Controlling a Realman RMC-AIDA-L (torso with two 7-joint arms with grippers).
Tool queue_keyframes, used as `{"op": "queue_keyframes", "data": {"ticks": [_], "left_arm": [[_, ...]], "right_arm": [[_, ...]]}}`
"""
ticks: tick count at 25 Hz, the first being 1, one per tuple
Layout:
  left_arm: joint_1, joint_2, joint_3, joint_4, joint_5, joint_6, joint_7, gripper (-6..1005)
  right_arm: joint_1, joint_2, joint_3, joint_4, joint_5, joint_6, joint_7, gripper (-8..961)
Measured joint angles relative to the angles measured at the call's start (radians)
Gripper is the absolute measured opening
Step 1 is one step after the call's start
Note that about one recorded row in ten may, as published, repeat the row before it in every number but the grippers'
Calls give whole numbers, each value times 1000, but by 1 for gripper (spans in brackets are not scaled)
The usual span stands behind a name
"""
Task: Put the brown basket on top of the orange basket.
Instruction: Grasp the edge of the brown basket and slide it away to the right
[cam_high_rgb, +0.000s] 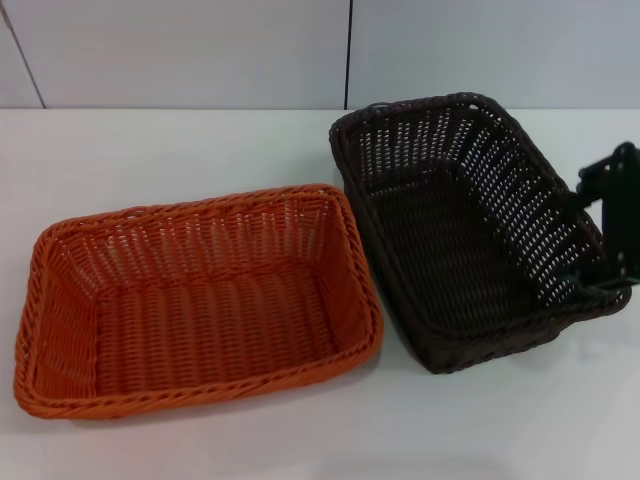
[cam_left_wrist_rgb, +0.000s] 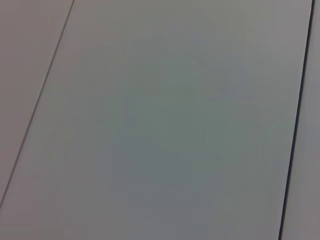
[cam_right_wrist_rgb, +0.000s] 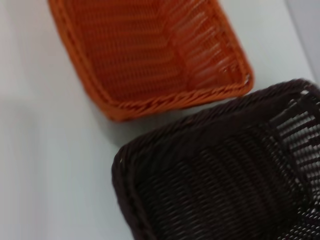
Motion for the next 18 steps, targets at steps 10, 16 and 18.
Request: {"op": "queue_keyframes", "data": {"ticks": [10, 16, 18], "left_arm": [[4, 0, 0, 3, -5, -1, -2, 762], [6, 0, 0, 3, -4, -16, -3, 762], [7, 0, 0, 5, -4, -21, -4, 762]], "right_arm": [[5, -12, -93, 89, 20, 0, -46, 628], [7, -4, -99, 159, 25, -9, -100, 611], [14, 2, -91, 202, 21, -20, -134, 604]]}}
